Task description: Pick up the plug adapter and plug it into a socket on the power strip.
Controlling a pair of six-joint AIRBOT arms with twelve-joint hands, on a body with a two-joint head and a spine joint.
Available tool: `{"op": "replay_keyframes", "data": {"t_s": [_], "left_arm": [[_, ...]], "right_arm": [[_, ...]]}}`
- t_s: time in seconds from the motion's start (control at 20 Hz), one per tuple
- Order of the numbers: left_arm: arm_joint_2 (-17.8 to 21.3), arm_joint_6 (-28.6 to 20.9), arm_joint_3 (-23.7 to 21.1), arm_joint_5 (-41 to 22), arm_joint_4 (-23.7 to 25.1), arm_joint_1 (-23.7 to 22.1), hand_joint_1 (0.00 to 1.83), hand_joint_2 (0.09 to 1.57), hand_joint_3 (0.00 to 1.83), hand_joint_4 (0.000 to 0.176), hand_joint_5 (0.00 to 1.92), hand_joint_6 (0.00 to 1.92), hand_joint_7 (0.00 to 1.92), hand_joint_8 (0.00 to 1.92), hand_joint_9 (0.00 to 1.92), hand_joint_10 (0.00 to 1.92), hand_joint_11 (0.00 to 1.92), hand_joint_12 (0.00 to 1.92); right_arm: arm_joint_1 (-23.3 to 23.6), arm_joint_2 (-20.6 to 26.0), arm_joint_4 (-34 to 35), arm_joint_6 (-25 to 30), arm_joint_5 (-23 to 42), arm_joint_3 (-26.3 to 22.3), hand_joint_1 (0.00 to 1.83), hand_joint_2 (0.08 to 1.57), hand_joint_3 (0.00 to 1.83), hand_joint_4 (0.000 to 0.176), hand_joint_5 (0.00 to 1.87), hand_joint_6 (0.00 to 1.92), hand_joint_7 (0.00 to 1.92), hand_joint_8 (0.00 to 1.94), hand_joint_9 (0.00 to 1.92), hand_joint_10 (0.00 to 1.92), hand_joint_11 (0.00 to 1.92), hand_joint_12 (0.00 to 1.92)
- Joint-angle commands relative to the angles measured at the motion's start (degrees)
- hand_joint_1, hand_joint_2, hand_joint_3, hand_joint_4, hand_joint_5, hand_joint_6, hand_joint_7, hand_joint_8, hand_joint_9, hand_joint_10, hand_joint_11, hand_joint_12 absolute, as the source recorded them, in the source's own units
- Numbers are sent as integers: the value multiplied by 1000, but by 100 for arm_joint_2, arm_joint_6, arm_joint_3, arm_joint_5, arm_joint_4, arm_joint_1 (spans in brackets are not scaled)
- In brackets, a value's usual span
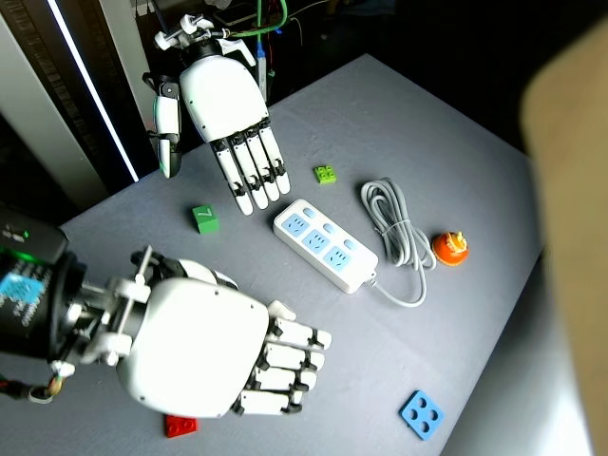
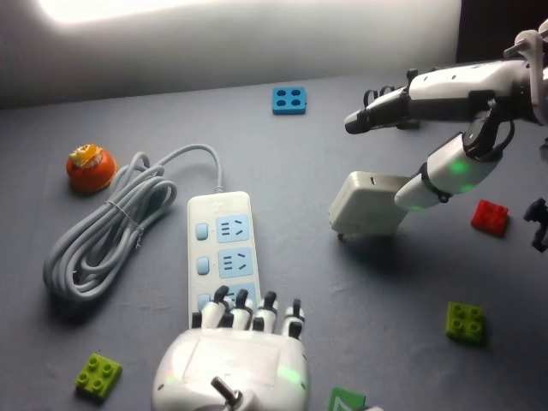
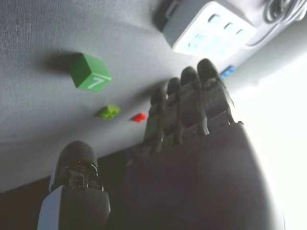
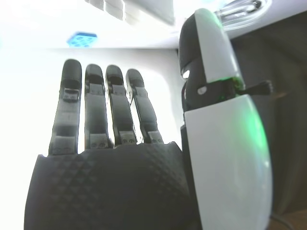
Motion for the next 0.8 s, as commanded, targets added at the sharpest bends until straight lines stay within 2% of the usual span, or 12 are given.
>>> {"op": "replay_keyframes", "data": {"t_s": [0.0, 0.15, 0.35, 0.4, 0.6, 0.7, 0.75], "left_arm": [[11, -13, 27, -223, 470, 25, 0, 1218, 2, 0, 71, 0, 53, 0, 66, 0, 0, 173], [33, -33, 197, -33, 470, 117, 27, 1215, 0, 0, 86, 1, 73, 2, 86, 2, 0, 240], [33, -112, 400, 74, 472, 236, 2, 1216, 1, 0, 87, 1, 81, 2, 95, 2, 0, 273], [34, -112, 456, 116, 472, 256, 16, 1213, 0, 0, 100, 3, 91, 3, 103, 3, 0, 303], [43, -112, 635, 264, 472, 279, 0, 1215, 0, 0, 102, 3, 103, 4, 111, 4, 0, 328], [71, -112, 699, 344, 471, 287, 6, 1216, 0, 0, 99, 0, 94, 0, 103, 0, 0, 319], [85, -112, 711, 352, 471, 290, 3, 1218, 1, 0, 92, 0, 87, 0, 95, 0, 0, 303]], "right_arm": [[10, -31, 36, 52, 479, 54, 1054, 1062, 4, 0, 208, 3, 166, 1, 175, 1, 0, 537], [-77, -189, 36, 42, 412, 231, 1079, 1059, 0, 0, 192, 6, 158, 3, 177, 1, 0, 636], [-160, -329, 36, -67, 536, 328, 1081, 1069, 0, 0, 187, 3, 161, 1, 167, 0, 0, 611], [-189, -374, 36, -114, 574, 361, 1075, 1064, 0, 0, 271, 26, 194, 9, 188, 6, 0, 649], [-272, -529, 36, -177, 634, 467, 1064, 1057, 0, 0, 208, 0, 194, 1, 202, 5, 0, 670], [-300, -609, 36, -184, 651, 553, 1084, 1046, 0, 0, 311, 21, 228, 6, 222, 5, 0, 736], [-315, -638, 36, -165, 657, 591, 1062, 1059, 2, 0, 277, 7, 198, 3, 194, 2, 0, 670]]}}
